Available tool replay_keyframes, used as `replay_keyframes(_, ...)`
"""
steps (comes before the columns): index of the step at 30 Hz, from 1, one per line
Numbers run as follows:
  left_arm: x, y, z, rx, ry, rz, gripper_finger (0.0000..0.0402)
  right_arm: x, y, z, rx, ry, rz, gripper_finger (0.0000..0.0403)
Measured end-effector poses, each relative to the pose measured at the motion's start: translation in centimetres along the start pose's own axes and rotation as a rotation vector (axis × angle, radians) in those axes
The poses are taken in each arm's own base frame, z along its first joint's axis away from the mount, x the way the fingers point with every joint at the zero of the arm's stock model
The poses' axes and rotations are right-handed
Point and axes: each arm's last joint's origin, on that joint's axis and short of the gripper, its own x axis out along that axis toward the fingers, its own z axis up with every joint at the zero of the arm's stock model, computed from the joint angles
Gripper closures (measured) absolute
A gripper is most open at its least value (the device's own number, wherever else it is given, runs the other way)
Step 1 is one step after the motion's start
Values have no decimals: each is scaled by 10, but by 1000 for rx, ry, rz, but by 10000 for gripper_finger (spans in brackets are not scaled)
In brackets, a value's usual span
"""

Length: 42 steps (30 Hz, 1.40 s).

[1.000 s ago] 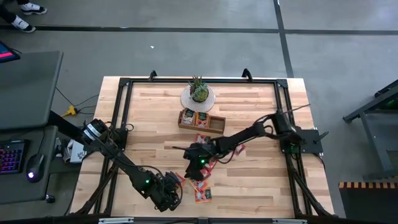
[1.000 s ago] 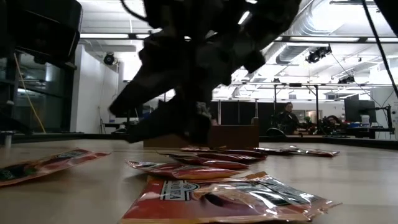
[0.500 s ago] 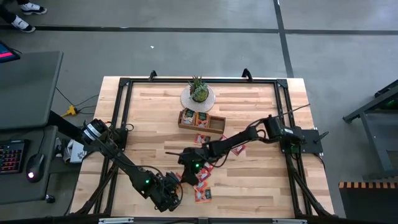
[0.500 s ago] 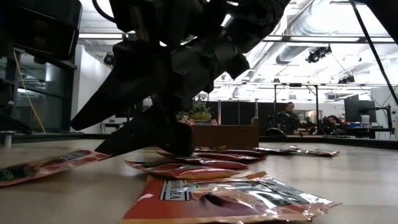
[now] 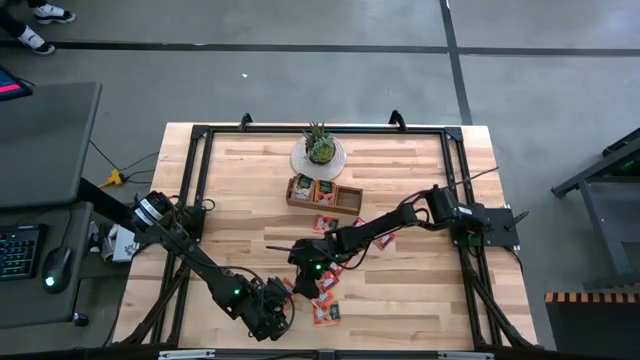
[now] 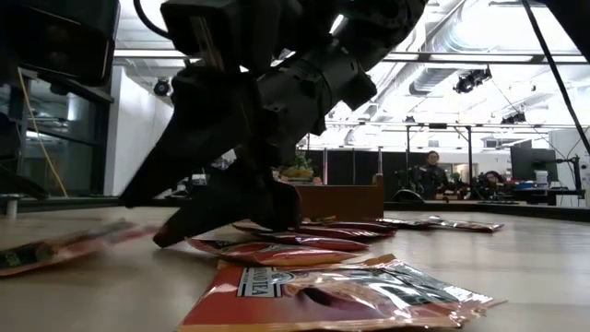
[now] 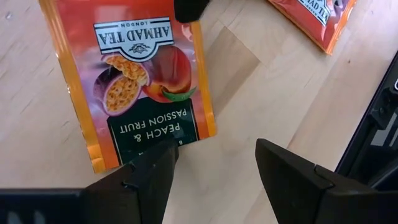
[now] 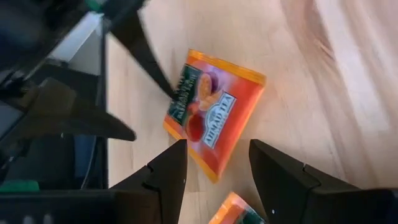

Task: Pick & Place Tea
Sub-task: Put the orange tea bag into the middle section of the wooden organizer

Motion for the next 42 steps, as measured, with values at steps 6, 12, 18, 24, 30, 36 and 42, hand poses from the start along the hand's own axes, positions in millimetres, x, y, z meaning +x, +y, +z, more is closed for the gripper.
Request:
replay_keyframes(6, 0, 0, 0, 0, -2, 0, 176, 0, -1, -1, 17, 7, -9, 229)
replay_keyframes(12, 0, 0, 0, 0, -4, 0, 176, 1, 4, 0, 12, -16, 30, 231)
replay_keyframes(18, 0, 0, 0, 0, -9, 1, 176, 1, 5, 1, 8, -15, 60, 231)
replay_keyframes(24, 0, 0, 0, -1, -11, 1, 176, 2, 7, 1, -1, -11, 82, 231)
replay_keyframes(30, 0, 0, 1, -1, -31, 2, 176, 7, 9, -1, 0, -28, 120, 233)
replay_keyframes(36, 1, 0, 4, 3, -37, 0, 176, 11, 8, -3, 0, -28, 106, 253)
replay_keyframes(42, 1, 0, 4, -1, -37, -1, 176, 10, 5, -2, 4, -31, 99, 314)
